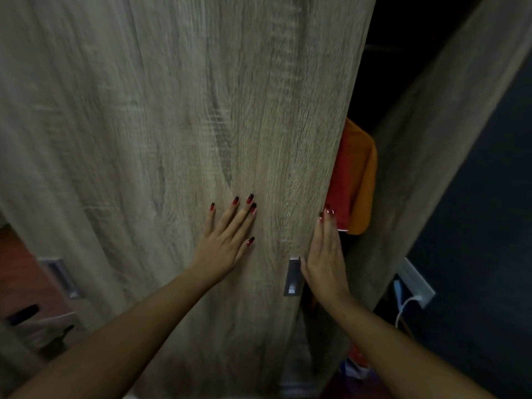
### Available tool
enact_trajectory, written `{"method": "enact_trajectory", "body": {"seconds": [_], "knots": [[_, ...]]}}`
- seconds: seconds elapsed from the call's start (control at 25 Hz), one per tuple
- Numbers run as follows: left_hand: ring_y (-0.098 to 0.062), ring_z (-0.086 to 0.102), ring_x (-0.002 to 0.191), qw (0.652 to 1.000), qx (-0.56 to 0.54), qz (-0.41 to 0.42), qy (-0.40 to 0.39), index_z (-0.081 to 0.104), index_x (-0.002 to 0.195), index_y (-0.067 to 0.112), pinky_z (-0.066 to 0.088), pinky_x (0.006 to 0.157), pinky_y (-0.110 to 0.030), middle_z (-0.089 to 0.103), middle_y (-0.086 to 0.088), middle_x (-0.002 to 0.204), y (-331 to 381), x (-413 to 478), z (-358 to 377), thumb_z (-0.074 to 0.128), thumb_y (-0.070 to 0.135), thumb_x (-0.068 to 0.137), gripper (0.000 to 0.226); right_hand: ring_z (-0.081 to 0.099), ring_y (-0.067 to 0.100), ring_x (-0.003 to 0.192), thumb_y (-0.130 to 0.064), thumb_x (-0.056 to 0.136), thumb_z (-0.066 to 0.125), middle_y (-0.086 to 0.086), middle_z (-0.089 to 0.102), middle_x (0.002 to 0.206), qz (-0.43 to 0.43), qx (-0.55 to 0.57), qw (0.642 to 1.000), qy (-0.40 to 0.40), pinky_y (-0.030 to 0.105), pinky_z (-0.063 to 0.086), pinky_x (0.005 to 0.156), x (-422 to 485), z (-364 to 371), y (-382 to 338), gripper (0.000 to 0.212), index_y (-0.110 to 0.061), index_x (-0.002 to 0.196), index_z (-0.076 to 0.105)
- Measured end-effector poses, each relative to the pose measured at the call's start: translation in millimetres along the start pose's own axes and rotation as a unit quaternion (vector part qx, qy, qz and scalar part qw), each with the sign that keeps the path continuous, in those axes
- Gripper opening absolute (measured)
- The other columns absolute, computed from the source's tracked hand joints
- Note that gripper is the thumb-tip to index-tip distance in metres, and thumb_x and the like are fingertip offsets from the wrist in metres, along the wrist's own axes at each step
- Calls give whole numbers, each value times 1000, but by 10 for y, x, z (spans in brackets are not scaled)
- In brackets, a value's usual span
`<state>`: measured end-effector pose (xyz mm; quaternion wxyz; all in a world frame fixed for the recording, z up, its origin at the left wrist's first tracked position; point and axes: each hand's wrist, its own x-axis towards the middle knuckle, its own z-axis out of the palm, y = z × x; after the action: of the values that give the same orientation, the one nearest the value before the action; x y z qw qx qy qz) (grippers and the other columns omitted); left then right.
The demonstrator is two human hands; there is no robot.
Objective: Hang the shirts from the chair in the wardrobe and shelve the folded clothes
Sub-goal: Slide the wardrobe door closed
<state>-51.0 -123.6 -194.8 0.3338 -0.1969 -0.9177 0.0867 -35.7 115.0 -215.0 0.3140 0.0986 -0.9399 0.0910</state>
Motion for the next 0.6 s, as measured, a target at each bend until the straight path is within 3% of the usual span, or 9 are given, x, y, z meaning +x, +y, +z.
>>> {"method": "enact_trajectory", "body": {"seconds": [0.08,0.16,0.28,0.44,0.6], "knots": [[-27,7,148,1000,2,13,-1,9,151,12,14,116,-58,5,-8,160,208,168,3,33,41,100,64,4,33,147,-21,88,60,25,7,157,-80,-50,996,2,48,16,119,-8,-123,224,84,4,148,8],[-27,7,148,1000,2,23,-2,9,151,12,13,116,-57,6,-8,160,373,326,-11,31,42,100,63,7,32,147,-27,88,59,22,3,158,-122,-59,990,-42,48,20,118,4,-178,403,83,3,148,10],[-25,7,148,999,10,50,-4,9,151,12,11,117,-55,7,-7,160,616,515,-27,28,45,99,64,11,32,146,-33,87,60,21,-1,158,-91,-36,993,-67,45,22,117,-8,-198,685,87,4,148,10],[-24,4,148,998,8,60,-5,4,152,13,10,118,-53,2,-5,161,1009,733,-43,24,47,100,65,-2,29,147,-35,89,57,18,-12,157,-60,-21,994,-91,40,9,117,-65,-274,1119,91,1,149,-2],[-24,1,148,998,18,51,-12,2,152,13,9,118,-54,-2,-6,161,1277,871,-58,24,48,99,67,-4,27,147,-34,92,53,14,-22,157,-50,-30,990,-128,38,9,118,-85,-381,1404,90,-1,149,-7]]}}
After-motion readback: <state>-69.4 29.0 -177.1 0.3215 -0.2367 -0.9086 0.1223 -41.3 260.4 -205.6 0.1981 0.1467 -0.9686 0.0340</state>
